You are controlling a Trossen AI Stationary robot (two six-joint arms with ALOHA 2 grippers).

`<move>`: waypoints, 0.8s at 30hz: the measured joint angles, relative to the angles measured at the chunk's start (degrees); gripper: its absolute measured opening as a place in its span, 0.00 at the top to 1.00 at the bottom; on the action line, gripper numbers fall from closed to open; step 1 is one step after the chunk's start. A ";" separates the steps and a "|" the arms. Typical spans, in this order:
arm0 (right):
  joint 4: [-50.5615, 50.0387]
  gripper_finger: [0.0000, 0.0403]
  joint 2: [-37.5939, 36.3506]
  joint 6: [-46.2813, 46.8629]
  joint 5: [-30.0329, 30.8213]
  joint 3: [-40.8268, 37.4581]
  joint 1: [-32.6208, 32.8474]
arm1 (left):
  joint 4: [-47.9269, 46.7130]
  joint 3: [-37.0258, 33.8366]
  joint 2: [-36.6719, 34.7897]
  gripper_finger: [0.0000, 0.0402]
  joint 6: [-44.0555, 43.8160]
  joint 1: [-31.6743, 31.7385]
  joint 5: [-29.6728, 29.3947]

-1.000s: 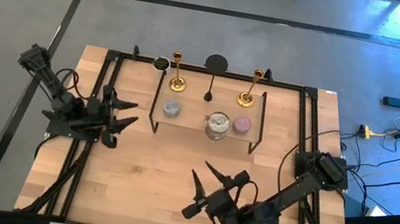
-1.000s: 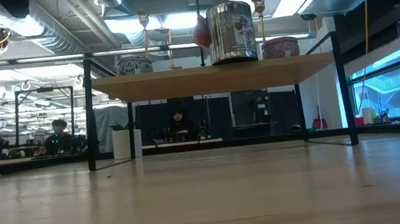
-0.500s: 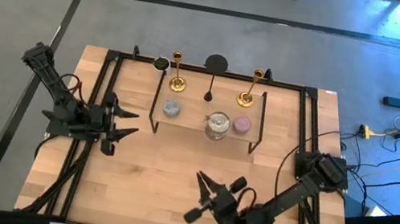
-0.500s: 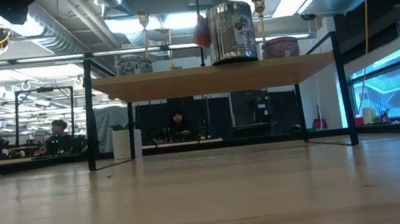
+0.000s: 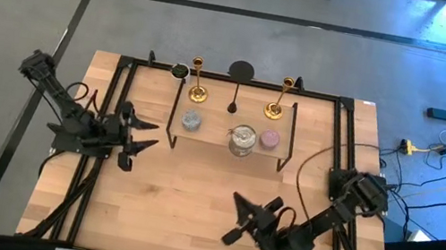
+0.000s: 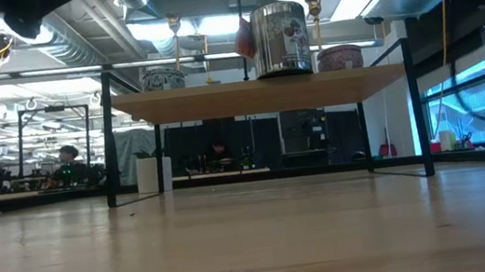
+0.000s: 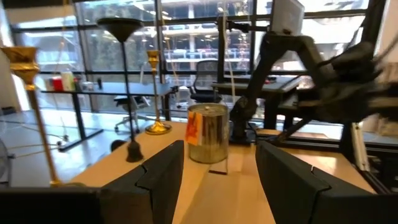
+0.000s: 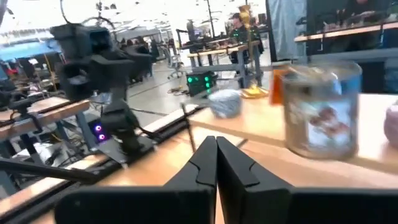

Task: Pick & Place candle stick holders
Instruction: Return to Home Position

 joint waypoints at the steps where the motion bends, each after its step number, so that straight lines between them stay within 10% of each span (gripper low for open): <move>1: -0.02 1.00 -0.77 2.90 -0.09 -3.09 -0.07 | -0.44 0.00 0.00 0.51 -0.75 0.43 1.01; 17: -0.04 1.00 -19.59 2.42 -3.46 -24.25 0.07 | -2.06 0.00 4.75 0.51 -8.03 7.61 6.67; 24: -11.27 1.00 -26.52 8.67 -14.42 -28.27 -0.65 | -0.53 0.00 7.20 0.51 -9.01 10.72 8.95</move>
